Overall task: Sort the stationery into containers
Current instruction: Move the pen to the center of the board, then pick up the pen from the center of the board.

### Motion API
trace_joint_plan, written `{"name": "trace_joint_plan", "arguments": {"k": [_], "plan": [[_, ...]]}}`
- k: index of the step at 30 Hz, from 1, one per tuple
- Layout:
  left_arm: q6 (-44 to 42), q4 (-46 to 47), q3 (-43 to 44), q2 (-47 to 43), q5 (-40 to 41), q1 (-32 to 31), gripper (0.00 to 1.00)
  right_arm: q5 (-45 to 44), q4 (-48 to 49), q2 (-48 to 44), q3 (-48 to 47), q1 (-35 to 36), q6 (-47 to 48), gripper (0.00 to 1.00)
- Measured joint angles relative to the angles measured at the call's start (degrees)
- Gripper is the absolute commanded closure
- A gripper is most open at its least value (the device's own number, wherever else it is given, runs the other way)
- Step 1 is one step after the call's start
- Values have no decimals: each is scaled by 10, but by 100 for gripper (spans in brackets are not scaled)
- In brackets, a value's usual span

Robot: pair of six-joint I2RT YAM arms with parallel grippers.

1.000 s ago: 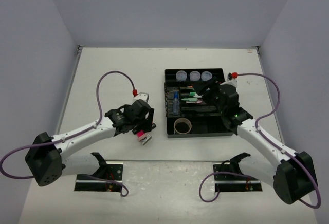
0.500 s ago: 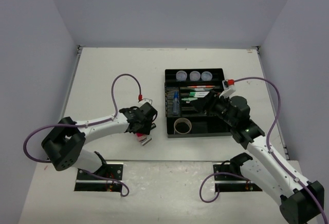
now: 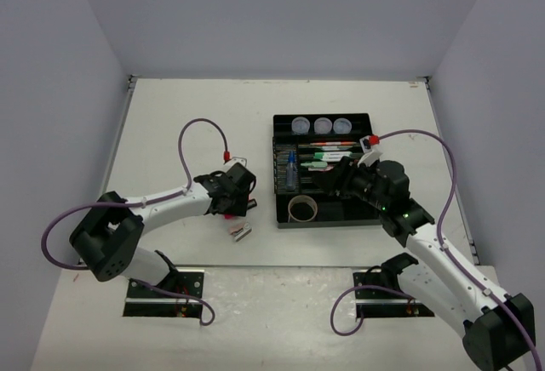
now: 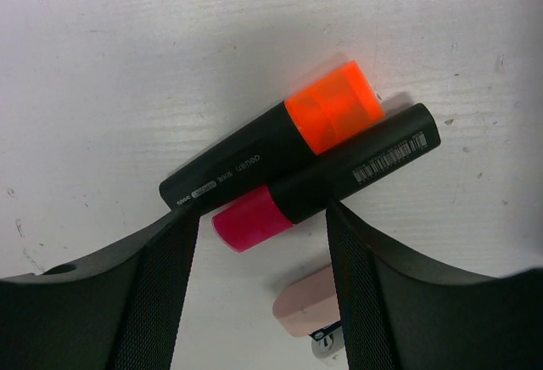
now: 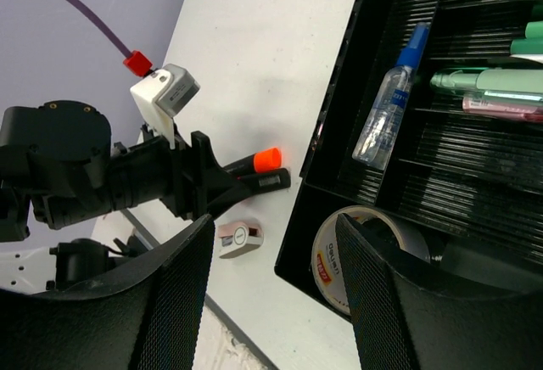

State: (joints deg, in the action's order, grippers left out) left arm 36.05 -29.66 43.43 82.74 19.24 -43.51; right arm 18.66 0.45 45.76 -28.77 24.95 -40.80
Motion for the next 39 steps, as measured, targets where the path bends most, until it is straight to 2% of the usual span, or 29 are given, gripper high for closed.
{"name": "trace_joint_plan", "arguments": {"k": [5, 9, 11, 13, 14, 23, 35, 37, 39], "plan": [[-7, 2, 6, -6, -7, 0, 37, 7, 1, 2, 0, 0, 0, 39], [-13, 2, 19, -22, -9, 1, 33, 15, 3, 8, 0, 0, 0, 39], [-19, 2, 28, -25, -13, 7, 36, 18, 4, 10, 0, 0, 0, 39], [-26, 5, 34, -25, -22, 13, 47, 18, 4, 11, 0, 0, 0, 39], [-30, 9, 34, -25, -28, 15, 48, 18, 4, 11, 0, 0, 0, 39], [-55, 25, 34, 22, -87, 19, 52, 19, 4, 11, 0, 0, 4, 39], [-57, 48, 36, 69, -94, 18, 53, 20, 4, 11, 0, 0, 4, 40], [-57, 53, 37, 72, -93, 18, 56, 20, 4, 11, 0, 0, 4, 40], [-57, 54, 38, 72, -93, 17, 63, 21, 4, 11, 0, 0, 4, 40]]}}
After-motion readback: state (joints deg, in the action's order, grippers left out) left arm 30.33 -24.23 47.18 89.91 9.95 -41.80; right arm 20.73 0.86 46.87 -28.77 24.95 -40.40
